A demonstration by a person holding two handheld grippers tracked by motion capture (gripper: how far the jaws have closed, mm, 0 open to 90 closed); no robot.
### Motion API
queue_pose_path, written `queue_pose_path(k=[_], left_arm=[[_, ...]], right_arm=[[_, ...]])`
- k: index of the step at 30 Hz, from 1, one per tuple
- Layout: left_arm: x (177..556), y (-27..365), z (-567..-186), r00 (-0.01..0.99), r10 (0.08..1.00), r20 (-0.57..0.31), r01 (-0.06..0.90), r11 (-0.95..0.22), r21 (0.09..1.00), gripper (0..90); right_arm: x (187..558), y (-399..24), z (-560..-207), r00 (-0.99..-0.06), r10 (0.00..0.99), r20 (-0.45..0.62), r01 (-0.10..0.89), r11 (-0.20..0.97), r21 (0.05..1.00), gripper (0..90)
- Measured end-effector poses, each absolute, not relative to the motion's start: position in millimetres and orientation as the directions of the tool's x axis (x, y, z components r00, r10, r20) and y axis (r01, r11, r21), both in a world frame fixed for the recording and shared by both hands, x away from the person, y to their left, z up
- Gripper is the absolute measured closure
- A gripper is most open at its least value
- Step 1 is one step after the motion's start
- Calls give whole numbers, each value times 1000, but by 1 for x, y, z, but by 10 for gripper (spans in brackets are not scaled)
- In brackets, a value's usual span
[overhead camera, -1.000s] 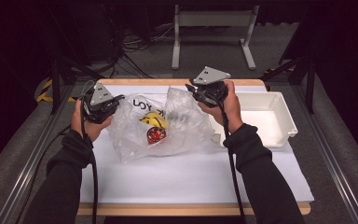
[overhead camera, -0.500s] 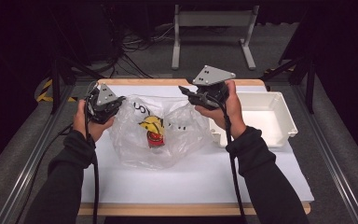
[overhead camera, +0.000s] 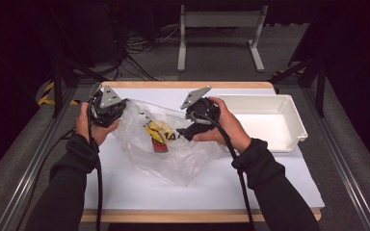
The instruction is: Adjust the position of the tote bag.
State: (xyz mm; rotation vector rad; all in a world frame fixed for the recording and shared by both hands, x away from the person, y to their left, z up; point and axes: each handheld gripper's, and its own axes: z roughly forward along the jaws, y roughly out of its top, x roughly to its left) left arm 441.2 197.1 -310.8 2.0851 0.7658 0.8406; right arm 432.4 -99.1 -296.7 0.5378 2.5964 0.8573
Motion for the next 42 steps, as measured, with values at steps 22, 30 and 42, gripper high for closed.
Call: queue_pose_path(k=[22,30,42], left_arm=[[440,202,-321,636,701,323,233,-573,785,900],[446,206,-328,631,721,287,254,-541,802,900],[447,206,-331,635,725,269,264,-530,806,900]], right_arm=[[475,-118,-316,-620,629,-469,244,722,647,900],[482,-117,-322,-648,643,-409,244,684,688,842],[482,-115,-323,-693,643,-326,286,660,695,436]])
